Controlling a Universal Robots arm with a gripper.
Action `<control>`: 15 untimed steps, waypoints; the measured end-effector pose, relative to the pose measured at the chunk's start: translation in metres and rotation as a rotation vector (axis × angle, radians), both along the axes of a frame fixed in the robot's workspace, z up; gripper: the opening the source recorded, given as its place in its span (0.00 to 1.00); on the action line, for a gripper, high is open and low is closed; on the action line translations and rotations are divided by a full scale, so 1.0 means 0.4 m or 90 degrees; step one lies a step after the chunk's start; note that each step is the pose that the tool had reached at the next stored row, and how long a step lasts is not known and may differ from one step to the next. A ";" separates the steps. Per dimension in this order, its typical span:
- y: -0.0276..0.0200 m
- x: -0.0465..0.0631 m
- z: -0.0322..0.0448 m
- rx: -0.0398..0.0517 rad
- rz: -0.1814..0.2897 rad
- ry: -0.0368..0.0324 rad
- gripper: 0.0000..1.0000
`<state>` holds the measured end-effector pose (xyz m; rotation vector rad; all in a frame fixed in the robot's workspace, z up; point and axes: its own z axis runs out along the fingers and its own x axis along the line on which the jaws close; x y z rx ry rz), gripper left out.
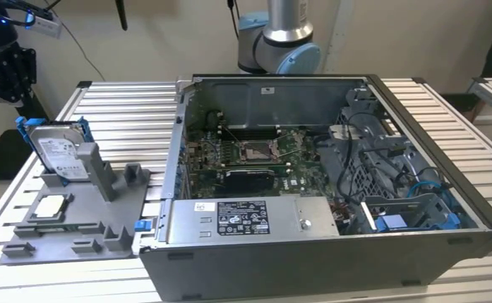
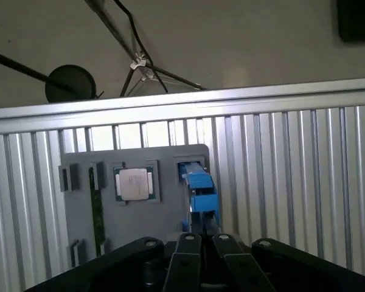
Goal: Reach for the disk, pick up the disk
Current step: 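Pick up the disk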
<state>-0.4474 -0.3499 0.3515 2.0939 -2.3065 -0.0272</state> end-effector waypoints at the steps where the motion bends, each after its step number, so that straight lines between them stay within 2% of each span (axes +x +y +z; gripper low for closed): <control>1: 0.000 0.000 0.000 0.0000 0.000 0.0000 1.00; 5: 0.000 0.000 -0.004 0.0000 0.001 -0.0002 1.00; 15: 0.000 0.000 -0.047 -0.0001 0.022 0.0000 1.00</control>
